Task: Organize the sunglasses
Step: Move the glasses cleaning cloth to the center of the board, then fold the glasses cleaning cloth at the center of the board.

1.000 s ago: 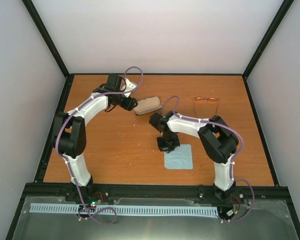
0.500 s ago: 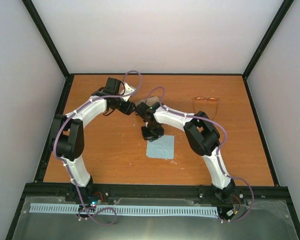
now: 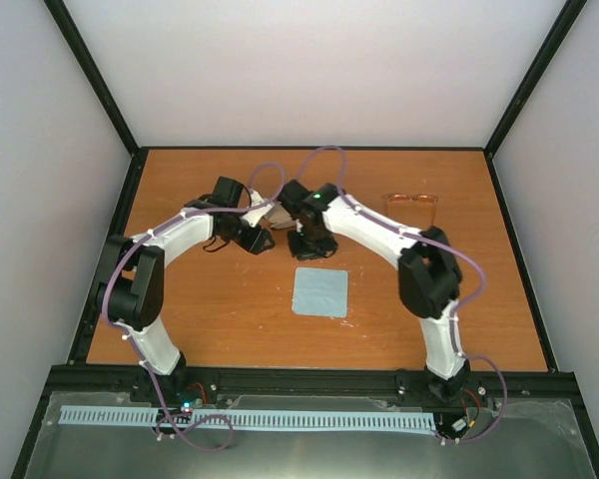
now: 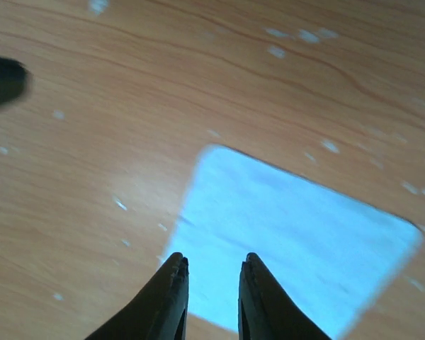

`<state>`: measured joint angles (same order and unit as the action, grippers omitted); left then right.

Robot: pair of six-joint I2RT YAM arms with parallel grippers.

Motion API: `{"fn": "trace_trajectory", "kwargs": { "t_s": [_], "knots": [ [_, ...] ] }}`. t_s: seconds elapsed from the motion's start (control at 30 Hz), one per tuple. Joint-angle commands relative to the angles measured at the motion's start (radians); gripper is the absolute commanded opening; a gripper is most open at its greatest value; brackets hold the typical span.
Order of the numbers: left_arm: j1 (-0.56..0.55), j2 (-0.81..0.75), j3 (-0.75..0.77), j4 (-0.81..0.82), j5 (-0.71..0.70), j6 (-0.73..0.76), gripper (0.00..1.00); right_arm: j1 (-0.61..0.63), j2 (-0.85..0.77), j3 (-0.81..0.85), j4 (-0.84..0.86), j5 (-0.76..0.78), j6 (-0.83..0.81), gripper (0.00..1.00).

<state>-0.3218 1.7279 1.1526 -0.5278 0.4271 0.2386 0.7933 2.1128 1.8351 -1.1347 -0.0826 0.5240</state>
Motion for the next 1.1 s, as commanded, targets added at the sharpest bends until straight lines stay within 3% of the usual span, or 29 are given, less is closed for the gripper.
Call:
{"fn": "trace_trajectory", "kwargs": {
  "t_s": [0.0, 0.2, 0.4, 1.07],
  "knots": [
    [-0.02, -0.035, 0.003, 0.002, 0.026, 0.018, 0.52, -0.096, -0.17, -0.239, 0.008, 0.058, 0.001, 0.2],
    [-0.022, -0.013, 0.03, 0.004, 0.002, 0.012, 0.52, -0.149, -0.196, -0.388, 0.056, 0.141, -0.083, 0.22],
    [-0.022, -0.001, 0.05, -0.001, -0.012, 0.007, 0.52, -0.15, -0.128, -0.36, 0.09, 0.115, -0.107, 0.38],
    [-0.022, -0.003, 0.024, 0.018, -0.014, -0.008, 0.52, -0.189, -0.051, -0.401, 0.133, 0.079, -0.113, 0.29]
  ]
}}
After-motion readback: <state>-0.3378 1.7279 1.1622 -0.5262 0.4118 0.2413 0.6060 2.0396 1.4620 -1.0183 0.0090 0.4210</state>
